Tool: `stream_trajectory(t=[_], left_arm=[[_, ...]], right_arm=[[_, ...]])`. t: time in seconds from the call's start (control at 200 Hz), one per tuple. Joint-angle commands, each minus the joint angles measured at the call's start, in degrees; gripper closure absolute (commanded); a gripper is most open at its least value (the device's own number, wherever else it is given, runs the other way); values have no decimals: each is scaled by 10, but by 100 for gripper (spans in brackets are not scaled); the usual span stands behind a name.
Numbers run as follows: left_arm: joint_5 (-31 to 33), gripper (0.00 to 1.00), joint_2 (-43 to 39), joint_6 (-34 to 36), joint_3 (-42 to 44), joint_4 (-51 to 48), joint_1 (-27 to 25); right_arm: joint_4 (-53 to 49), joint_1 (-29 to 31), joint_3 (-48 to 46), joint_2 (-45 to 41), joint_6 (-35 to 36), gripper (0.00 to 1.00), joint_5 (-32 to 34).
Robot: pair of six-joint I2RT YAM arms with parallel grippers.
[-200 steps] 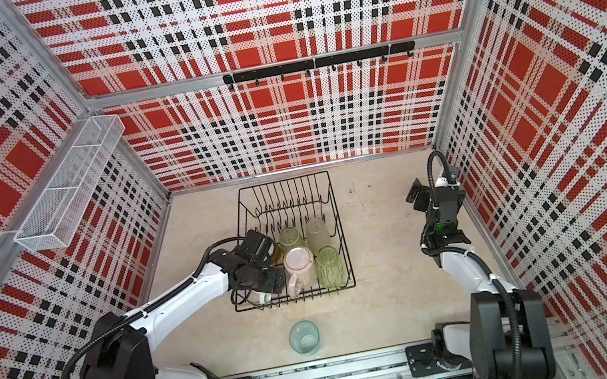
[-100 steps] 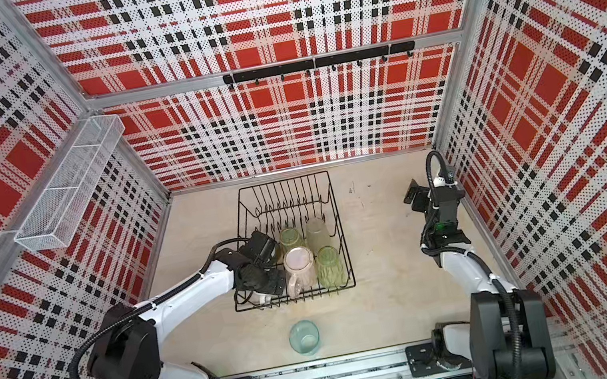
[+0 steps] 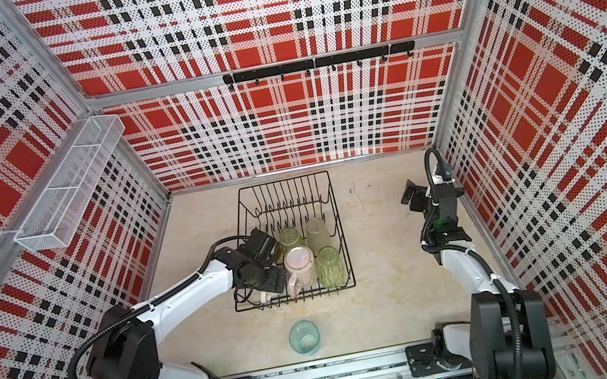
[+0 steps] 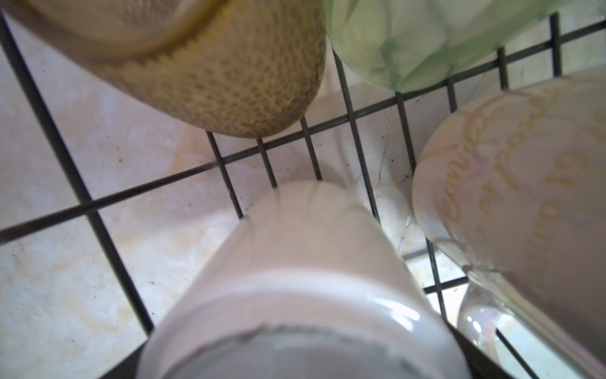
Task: Load the cups into the dish rack
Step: 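Lower the red-lined mug upside down into the rack with the left gripper, then open the left gripper and raise it while the right gripper reaches toward the teal glass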
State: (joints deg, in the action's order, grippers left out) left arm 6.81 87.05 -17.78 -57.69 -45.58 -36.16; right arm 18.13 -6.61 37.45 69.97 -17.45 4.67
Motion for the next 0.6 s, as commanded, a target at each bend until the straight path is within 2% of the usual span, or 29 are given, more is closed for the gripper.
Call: stream_trajectory(t=[0.0, 0.2, 0.271, 0.381, 0.591], left_arm=[[13, 6, -15, -1, -20, -2, -3], [16, 5, -26, -1, -36, -16, -2], [16, 5, -35, -1, -46, -27, -2], [21, 4, -53, -1, -62, -45, -2], [56, 3, -94, 1, -104, -94, 17]], right_arm=[[-14, -6, 13, 1, -2, 0, -13], [-23, -5, 14, -4, -9, 0, -27], [-37, -4, 19, 0, -33, 1, -27], [-93, 1, 46, 5, -58, 5, -52], [-186, 32, 90, -17, -75, 8, -72]])
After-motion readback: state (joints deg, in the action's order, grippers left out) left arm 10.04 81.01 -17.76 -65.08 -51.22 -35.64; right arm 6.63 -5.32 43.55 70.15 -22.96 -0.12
